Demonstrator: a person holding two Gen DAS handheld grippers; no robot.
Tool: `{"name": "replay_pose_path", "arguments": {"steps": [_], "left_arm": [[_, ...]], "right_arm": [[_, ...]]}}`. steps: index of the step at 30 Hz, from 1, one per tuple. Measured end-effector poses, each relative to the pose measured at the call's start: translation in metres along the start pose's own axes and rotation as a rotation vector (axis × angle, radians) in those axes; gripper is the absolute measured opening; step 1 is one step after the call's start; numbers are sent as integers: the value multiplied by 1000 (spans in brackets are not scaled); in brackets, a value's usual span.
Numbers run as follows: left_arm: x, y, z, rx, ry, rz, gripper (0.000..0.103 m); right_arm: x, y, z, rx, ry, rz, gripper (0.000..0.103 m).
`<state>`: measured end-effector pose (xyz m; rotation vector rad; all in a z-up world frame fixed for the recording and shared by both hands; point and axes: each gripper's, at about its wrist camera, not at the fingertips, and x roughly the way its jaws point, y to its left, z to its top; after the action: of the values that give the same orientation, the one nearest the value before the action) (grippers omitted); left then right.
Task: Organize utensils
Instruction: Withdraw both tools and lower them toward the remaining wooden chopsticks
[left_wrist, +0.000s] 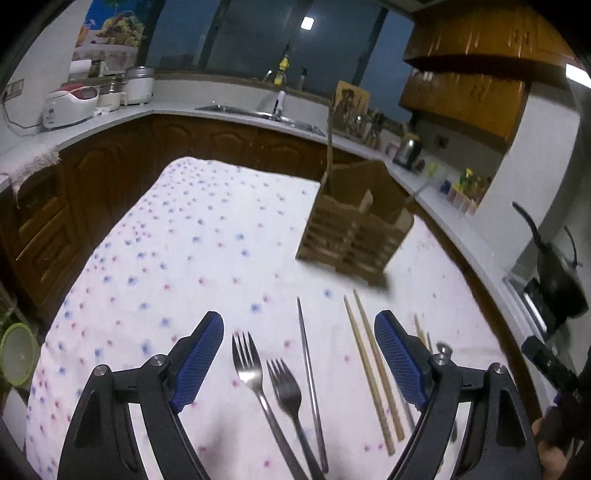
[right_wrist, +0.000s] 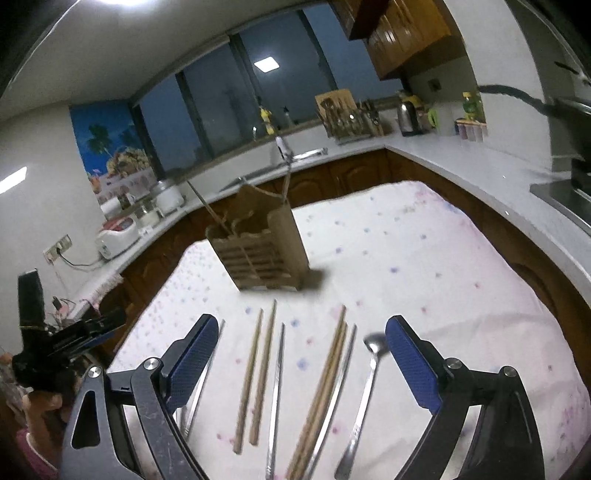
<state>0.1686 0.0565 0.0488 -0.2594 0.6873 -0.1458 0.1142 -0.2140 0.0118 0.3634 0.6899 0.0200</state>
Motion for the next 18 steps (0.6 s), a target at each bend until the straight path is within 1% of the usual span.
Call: {"name": "replay_pose_path", "arguments": {"steps": [9, 17, 18], "left_arm": [[6, -9, -1, 36, 50, 26, 84], [25, -12, 3, 58, 89, 38, 83], [28, -14, 4, 57, 94, 41, 82]], "right_arm": [[9, 4, -8, -24, 41, -3, 93], [23, 6, -6, -40, 69, -13, 92], [25, 5, -6, -39, 73, -13, 90]]}}
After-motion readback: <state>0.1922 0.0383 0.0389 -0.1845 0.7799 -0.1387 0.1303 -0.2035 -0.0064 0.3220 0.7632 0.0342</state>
